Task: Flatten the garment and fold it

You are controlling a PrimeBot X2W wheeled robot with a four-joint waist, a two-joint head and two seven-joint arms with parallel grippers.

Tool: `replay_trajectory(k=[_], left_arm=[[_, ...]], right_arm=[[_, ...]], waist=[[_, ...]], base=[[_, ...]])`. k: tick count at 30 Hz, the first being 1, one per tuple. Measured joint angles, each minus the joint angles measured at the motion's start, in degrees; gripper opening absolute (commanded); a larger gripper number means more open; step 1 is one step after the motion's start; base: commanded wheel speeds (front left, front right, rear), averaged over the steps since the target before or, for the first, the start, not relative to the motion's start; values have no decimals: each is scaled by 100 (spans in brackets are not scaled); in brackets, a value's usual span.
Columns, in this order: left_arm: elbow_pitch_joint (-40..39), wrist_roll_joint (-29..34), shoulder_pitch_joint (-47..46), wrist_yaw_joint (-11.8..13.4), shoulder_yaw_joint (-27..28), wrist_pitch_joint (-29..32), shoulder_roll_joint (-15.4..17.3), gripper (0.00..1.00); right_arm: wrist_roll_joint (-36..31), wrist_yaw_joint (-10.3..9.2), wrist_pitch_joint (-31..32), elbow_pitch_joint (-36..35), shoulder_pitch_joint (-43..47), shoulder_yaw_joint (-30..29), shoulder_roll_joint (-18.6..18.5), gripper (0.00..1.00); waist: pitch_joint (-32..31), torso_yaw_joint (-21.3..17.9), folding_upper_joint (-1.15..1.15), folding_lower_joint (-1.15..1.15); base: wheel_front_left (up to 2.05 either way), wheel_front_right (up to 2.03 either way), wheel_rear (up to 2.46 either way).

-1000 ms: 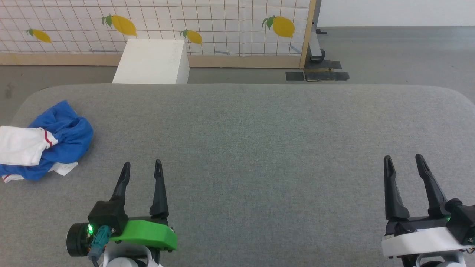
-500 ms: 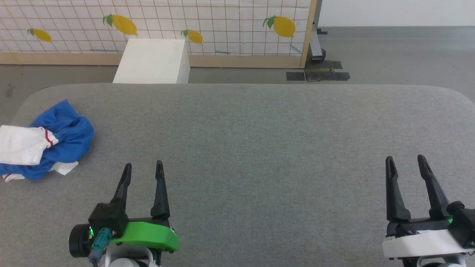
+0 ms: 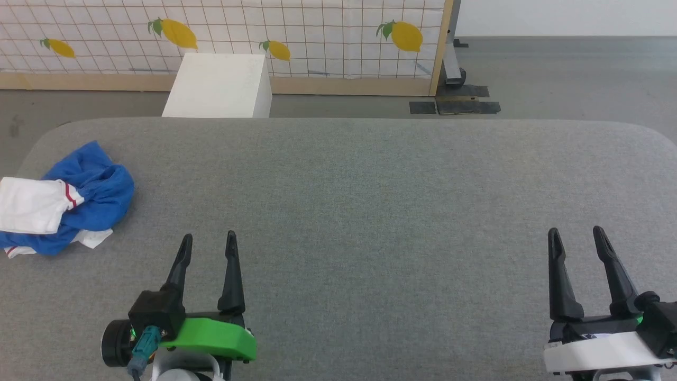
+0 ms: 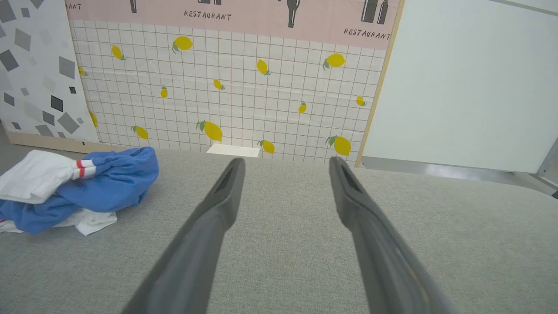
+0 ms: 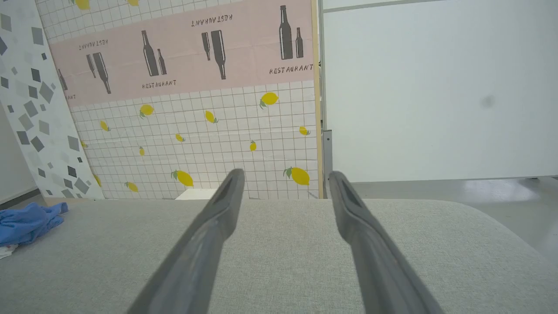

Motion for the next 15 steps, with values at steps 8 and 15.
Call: replay_trajectory(k=[8, 15], left_arm=[[73, 0, -1, -26, -1, 0, 0, 100], [133, 0, -1, -27, -12, 0, 0, 100]], right_arm=[[-12, 0, 0, 57, 12, 14, 1, 100], [-52, 0, 0, 218, 18, 37, 1, 100]], waist=[[-8, 9, 0, 0], [-25, 16, 0, 0]], base=[[0, 0, 0], [0, 0, 0]])
